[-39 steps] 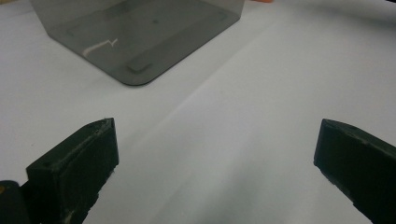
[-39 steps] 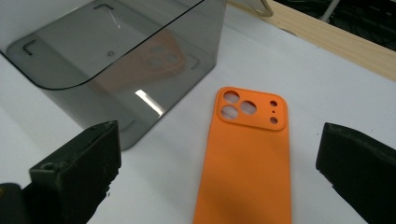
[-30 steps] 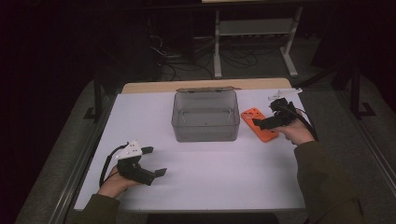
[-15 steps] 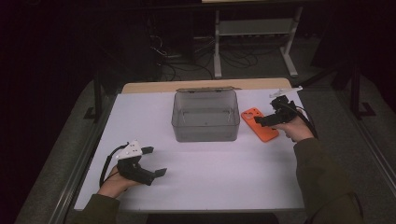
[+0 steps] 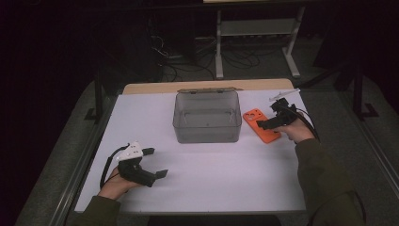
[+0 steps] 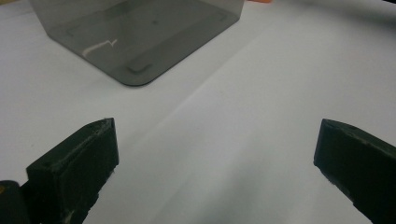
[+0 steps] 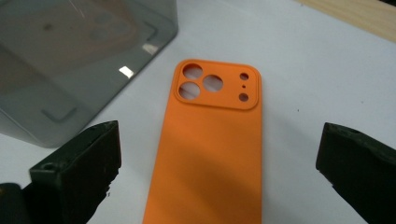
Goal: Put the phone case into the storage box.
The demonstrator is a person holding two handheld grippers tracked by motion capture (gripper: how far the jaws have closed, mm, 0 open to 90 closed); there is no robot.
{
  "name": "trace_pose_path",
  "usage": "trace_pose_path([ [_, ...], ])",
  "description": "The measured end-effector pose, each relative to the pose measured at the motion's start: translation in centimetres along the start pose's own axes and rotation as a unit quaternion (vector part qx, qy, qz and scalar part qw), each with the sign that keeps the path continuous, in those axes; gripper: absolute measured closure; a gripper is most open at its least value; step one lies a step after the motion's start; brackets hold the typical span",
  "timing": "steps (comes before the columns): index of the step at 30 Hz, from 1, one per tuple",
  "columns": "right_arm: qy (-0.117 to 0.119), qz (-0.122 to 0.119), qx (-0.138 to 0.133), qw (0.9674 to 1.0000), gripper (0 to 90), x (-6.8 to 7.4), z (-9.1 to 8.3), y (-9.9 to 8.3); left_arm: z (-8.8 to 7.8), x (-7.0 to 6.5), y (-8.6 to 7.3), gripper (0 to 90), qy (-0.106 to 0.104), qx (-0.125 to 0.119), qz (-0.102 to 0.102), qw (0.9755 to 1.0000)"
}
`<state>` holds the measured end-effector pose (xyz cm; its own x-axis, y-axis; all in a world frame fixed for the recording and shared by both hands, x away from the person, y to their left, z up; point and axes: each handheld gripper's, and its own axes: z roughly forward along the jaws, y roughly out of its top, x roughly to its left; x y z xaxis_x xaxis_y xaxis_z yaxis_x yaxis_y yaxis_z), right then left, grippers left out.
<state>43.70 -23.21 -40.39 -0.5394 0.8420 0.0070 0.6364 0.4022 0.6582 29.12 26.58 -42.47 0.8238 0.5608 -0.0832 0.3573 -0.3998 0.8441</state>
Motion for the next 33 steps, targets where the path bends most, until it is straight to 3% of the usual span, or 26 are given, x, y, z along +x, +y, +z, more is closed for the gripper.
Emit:
trace_pose_path([
  [33,0.017,0.013,0.075,0.997,0.0,-0.6,2.8,-1.8,0.0,0.0,0.0,0.0,0.0,-0.001,-0.001,1.0],
])
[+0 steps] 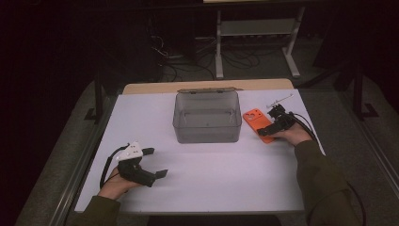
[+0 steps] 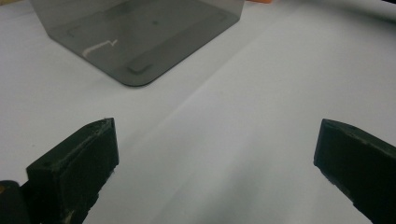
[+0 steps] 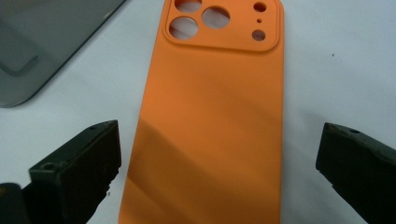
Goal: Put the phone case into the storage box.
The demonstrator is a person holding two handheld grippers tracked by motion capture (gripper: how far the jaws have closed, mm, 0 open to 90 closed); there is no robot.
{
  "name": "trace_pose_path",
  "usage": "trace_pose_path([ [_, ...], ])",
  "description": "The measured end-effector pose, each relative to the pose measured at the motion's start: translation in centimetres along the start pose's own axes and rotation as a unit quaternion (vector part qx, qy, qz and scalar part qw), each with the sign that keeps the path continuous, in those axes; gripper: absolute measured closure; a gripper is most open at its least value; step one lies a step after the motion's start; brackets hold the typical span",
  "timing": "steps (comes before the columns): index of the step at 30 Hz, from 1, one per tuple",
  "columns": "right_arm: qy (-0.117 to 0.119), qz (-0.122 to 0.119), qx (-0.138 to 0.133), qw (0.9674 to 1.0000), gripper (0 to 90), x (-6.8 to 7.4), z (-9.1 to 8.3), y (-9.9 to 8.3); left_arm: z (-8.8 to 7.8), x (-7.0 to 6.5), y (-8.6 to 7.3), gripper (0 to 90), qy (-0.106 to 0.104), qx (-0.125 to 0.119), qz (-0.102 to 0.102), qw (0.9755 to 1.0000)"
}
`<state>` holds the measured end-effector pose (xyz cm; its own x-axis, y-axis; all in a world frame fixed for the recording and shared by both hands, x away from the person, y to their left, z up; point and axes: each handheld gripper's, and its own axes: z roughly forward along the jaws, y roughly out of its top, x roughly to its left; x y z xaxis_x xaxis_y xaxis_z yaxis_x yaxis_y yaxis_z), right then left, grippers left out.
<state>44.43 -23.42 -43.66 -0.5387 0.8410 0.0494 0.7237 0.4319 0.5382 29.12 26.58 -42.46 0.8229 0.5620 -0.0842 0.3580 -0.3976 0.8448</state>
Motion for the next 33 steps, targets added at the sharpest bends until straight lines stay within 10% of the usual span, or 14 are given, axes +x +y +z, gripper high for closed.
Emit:
trace_pose_path([
  [33,0.0,-0.022,0.018,0.9996,11.2,0.6,1.0,0.1,0.0,0.0,0.0,0.0,0.0,-0.001,-0.001,1.0],
])
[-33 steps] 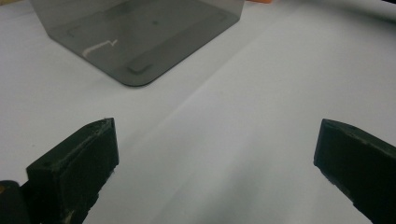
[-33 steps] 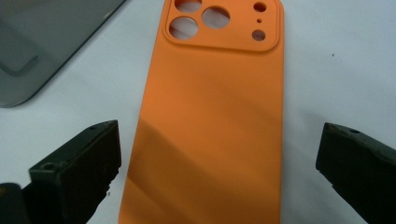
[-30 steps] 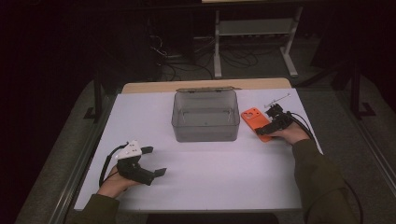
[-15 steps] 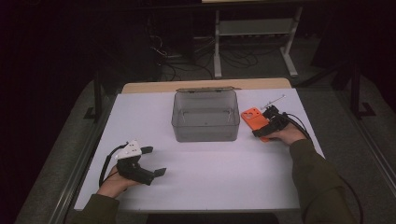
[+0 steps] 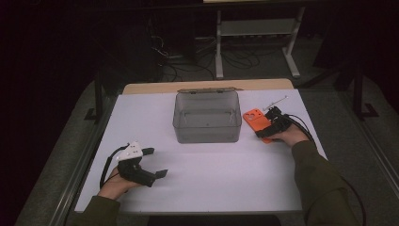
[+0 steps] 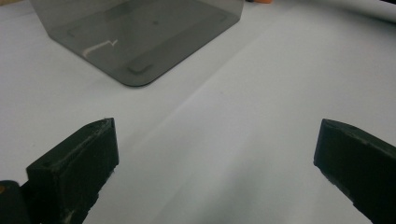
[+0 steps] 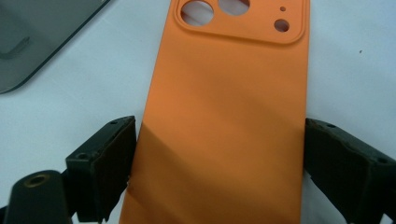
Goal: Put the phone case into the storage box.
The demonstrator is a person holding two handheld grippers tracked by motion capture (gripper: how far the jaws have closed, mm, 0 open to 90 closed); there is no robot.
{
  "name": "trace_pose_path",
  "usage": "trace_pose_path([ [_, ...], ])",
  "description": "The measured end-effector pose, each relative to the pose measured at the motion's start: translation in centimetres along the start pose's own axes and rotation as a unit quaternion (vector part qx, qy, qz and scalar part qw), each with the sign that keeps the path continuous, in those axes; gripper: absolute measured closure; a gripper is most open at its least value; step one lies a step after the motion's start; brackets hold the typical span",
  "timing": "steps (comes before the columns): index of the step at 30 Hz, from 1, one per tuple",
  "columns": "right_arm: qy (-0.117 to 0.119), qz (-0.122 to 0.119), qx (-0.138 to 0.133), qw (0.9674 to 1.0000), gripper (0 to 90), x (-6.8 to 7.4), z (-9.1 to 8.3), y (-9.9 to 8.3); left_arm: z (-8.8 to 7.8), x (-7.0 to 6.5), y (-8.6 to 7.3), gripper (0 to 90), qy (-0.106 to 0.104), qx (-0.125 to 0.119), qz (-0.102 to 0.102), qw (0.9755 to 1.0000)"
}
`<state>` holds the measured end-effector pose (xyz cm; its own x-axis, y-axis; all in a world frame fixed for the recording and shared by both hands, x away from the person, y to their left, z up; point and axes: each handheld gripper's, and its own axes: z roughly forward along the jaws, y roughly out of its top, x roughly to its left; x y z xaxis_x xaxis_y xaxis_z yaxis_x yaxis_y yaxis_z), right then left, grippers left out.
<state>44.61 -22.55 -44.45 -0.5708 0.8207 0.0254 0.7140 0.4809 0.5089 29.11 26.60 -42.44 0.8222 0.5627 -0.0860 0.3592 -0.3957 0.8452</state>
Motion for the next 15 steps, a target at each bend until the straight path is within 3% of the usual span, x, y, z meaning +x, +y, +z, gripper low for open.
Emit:
trace_pose_path([
  [15,-0.006,0.001,0.005,1.0,12.2,0.17,0.02,0.05,0.02,-0.01,-0.01,0.0,0.0,0.001,0.0,1.0],
])
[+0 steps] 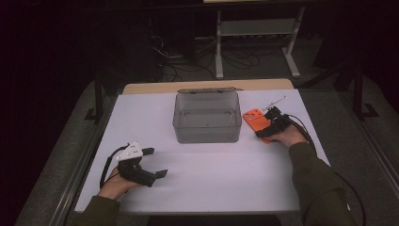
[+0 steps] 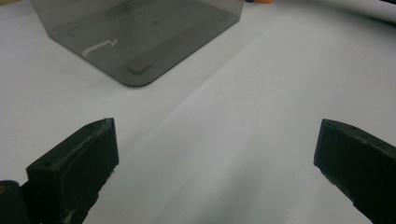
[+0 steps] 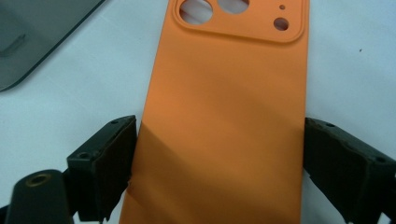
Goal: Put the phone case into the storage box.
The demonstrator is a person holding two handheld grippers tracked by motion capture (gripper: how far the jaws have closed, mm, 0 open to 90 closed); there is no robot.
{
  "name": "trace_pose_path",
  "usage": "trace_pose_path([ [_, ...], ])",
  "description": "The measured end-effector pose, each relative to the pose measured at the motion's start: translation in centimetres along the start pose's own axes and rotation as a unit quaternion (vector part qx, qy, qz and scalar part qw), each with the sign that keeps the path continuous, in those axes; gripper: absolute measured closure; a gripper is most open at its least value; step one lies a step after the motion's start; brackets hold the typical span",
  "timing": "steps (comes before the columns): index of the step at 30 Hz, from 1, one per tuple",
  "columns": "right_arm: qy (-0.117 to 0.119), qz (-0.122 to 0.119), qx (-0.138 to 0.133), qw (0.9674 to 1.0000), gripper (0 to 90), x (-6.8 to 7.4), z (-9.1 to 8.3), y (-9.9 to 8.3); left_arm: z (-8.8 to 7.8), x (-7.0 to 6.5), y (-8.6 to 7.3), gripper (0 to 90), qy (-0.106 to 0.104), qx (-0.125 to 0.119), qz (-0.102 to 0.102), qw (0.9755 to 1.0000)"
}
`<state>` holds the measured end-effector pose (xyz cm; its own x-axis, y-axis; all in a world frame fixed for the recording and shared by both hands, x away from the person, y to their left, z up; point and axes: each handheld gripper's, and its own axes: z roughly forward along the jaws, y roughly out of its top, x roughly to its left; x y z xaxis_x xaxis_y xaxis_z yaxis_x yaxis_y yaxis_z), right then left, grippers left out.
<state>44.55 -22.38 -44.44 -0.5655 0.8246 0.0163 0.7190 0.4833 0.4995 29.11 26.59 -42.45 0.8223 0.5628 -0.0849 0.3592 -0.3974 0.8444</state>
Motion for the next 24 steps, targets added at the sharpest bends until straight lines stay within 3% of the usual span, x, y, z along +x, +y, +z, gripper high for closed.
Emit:
trace_pose_path([
  [24,0.004,0.008,-0.006,0.9999,15.7,-0.16,-0.41,-0.21,-0.04,0.07,-0.02,0.0,-0.001,0.001,0.001,1.0],
])
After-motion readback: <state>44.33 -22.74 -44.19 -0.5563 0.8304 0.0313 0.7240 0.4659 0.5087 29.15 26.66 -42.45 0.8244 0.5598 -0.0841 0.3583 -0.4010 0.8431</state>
